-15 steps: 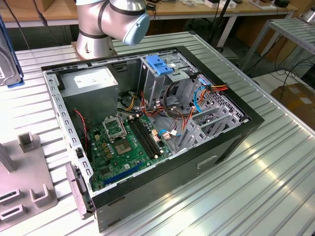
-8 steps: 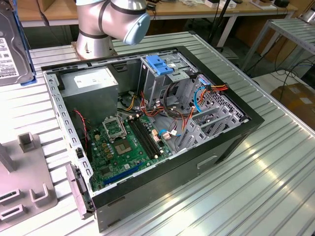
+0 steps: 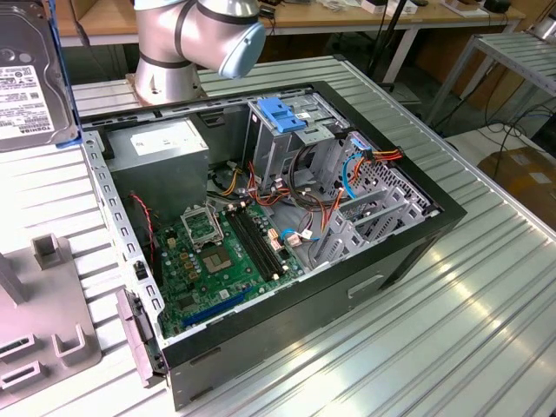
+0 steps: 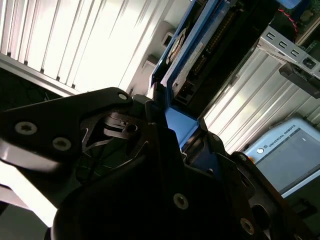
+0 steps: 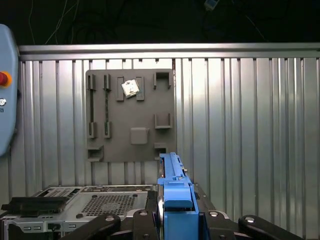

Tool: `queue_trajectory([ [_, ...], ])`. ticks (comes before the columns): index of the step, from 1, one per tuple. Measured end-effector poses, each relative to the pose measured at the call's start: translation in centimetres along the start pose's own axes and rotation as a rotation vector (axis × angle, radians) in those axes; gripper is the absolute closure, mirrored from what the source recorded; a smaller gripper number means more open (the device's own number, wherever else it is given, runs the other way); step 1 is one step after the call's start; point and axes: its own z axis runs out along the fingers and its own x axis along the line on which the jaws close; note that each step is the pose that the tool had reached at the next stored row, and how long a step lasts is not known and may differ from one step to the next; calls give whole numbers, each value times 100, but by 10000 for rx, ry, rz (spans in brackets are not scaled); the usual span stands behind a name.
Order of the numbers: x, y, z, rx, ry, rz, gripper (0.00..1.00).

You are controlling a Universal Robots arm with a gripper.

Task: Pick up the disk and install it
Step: 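Pick up the disk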

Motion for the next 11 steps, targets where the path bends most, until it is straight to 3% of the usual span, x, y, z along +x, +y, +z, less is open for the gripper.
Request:
queue_trajectory([
  [11,-5,-219,5,0,0,0,63],
])
